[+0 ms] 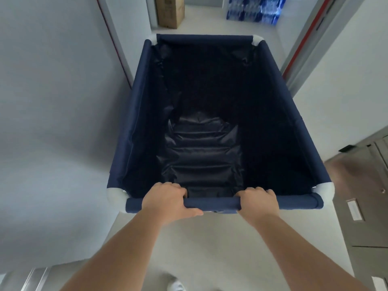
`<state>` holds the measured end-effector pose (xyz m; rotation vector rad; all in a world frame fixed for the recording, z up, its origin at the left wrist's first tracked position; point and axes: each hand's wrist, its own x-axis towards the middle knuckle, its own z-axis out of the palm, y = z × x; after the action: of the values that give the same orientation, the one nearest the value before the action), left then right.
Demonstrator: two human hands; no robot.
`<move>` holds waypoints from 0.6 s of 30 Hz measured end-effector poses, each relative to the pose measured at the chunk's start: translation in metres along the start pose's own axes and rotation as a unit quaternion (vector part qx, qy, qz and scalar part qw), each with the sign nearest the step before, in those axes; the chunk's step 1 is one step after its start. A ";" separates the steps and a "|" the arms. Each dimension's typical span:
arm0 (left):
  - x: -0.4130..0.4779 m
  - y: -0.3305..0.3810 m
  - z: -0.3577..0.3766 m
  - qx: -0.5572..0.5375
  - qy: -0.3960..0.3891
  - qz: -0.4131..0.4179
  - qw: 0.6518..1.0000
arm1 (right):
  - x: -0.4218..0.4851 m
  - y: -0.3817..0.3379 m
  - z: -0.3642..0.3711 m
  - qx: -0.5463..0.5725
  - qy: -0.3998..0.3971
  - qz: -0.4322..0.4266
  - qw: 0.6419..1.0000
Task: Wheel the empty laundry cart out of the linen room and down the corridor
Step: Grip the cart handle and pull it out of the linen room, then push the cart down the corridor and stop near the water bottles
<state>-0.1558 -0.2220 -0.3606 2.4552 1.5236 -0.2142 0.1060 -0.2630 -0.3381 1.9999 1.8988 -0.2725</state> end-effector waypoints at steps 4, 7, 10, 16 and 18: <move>0.043 -0.022 -0.013 -0.013 0.001 0.000 1.000 | 0.042 -0.001 -0.016 0.004 0.001 0.009 1.000; 0.077 -0.036 -0.025 -0.008 0.000 0.000 1.000 | 0.076 -0.001 -0.030 0.012 0.001 0.010 1.000; 0.115 -0.050 -0.038 -0.002 0.000 -0.005 1.000 | 0.113 0.002 -0.045 0.021 0.002 0.010 1.000; 0.188 -0.078 -0.062 0.002 -0.004 -0.018 1.000 | 0.186 0.007 -0.072 0.029 0.013 0.012 0.999; 0.211 -0.086 -0.070 0.005 -0.008 -0.021 1.000 | 0.209 0.009 -0.081 0.027 0.014 0.010 0.999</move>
<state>-0.1391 0.0156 -0.3572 2.4239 1.5729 -0.2485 0.1214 -0.0395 -0.3438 2.0668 1.9081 -0.2943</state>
